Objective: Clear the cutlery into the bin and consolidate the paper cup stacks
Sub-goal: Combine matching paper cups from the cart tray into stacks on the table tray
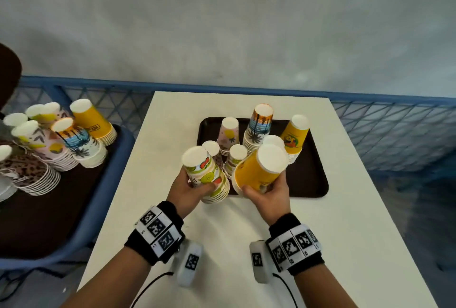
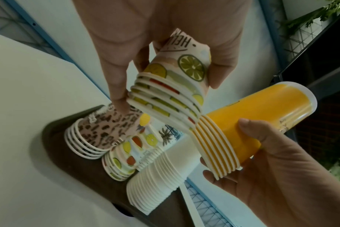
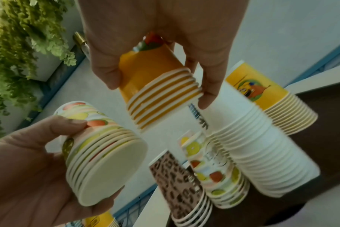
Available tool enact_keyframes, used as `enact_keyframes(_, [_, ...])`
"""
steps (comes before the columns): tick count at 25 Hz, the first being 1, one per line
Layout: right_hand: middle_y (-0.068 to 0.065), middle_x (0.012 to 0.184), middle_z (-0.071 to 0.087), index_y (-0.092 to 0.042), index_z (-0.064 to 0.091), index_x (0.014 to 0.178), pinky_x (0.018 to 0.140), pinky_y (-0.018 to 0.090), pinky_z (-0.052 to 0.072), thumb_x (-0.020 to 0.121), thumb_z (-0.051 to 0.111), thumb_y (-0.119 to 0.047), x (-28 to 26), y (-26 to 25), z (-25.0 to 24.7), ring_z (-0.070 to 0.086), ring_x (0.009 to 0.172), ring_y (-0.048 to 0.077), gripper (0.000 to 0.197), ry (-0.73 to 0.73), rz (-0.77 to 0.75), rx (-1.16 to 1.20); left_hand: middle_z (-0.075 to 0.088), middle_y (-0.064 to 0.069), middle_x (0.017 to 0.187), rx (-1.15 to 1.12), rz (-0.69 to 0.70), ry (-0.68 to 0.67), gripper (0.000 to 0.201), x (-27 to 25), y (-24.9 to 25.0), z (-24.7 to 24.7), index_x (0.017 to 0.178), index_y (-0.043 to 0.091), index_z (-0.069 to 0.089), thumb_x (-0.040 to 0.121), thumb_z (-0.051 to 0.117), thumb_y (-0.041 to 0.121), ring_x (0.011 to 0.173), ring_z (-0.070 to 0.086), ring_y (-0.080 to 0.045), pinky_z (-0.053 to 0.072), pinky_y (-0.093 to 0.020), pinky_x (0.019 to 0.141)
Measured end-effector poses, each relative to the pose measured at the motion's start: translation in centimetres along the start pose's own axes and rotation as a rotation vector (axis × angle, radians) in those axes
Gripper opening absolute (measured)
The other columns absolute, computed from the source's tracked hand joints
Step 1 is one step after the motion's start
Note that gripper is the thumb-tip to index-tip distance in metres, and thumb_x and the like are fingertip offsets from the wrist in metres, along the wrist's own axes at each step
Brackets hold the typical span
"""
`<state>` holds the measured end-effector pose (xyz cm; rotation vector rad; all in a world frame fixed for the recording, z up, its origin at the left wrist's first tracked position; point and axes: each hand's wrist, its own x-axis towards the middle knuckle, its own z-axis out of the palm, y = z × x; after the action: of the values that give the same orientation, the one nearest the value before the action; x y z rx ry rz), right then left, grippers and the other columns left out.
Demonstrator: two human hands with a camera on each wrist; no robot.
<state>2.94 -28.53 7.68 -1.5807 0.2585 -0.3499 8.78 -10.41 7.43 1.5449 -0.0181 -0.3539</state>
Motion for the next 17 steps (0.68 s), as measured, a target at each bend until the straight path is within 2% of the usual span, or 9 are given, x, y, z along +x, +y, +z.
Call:
enact_keyframes(2, [-0.019,0.103,0.053,-0.036,0.042,0.107,0.069,-0.001,0.044,0.046,0.077,-0.020,0.5,0.0,-2.7,0.053,0.094,-0.008,0.072,0.038,0.003,0.009,0.067,0.000,0.105,-0.013,0.008,0.016,0.068,-0.2,0.6,2.6,0.109,0.022,0.056,0.046,0.080,0.027,0.100,0.064,-0.020,0.050,-0.035,0.091])
enact_keyframes(5, [-0.019,0.105,0.053,-0.023,0.039,0.125,0.076,0.006,0.046,0.042,0.075,-0.037,1.3,-0.1,-5.5,0.054,0.096,-0.007,0.092,0.100,-0.009,0.006,0.067,-0.001,0.109,-0.029,0.016,0.057,0.074,-0.2,0.9,4.9,0.117,0.017,0.053,0.049,0.081,0.026,0.102,0.063,-0.019,0.050,-0.035,0.091])
enact_keyframes(8, [-0.019,0.103,0.054,-0.024,0.039,0.123,0.082,0.019,0.046,0.047,0.078,-0.028,2.4,-0.4,-7.6,0.055,0.096,-0.002,0.085,0.146,0.009,0.018,0.065,-0.008,0.114,-0.035,0.002,0.123,0.060,0.2,1.2,6.1,0.124,0.010,0.050,0.069,0.074,0.003,0.104,0.062,-0.023,0.049,-0.040,0.095])
enact_keyframes(9, [-0.018,0.103,0.054,-0.025,0.038,0.121,0.081,0.017,0.046,0.049,0.077,-0.026,2.8,-0.7,-8.1,0.055,0.095,-0.001,0.082,0.166,0.008,0.027,0.064,-0.009,0.116,-0.034,-0.004,0.137,0.057,0.4,1.4,6.3,0.124,0.010,0.050,0.072,0.071,0.000,0.105,0.062,-0.024,0.049,-0.040,0.094])
enact_keyframes(11, [-0.012,0.105,0.055,-0.025,0.038,0.120,0.081,0.014,0.046,0.044,0.077,-0.035,3.8,-1.3,-8.8,0.057,0.096,0.005,0.086,0.222,0.000,0.052,0.064,-0.009,0.117,-0.028,0.002,0.153,0.056,1.2,1.8,6.6,0.125,0.009,0.050,0.074,0.069,-0.002,0.105,0.062,-0.023,0.049,-0.037,0.092])
enact_keyframes(14, [-0.002,0.115,0.052,-0.022,0.037,0.124,0.093,0.030,0.045,0.044,0.073,-0.041,5.8,-2.0,-9.4,0.054,0.107,0.018,0.090,0.316,-0.013,0.044,0.062,-0.003,0.111,0.020,0.063,0.175,0.060,3.0,2.5,7.2,0.127,0.009,0.046,0.073,0.070,-0.003,0.098,0.061,-0.012,0.049,-0.032,0.092])
enact_keyframes(17, [0.000,0.120,0.051,-0.018,0.035,0.130,0.098,0.039,0.045,0.049,0.077,-0.033,9.5,-2.2,-9.9,0.053,0.113,0.023,0.093,0.375,-0.022,0.025,0.060,-0.001,0.114,0.093,0.104,0.204,0.067,5.9,2.8,7.9,0.129,0.014,0.042,0.071,0.074,0.001,0.103,0.059,-0.018,0.046,-0.036,0.098])
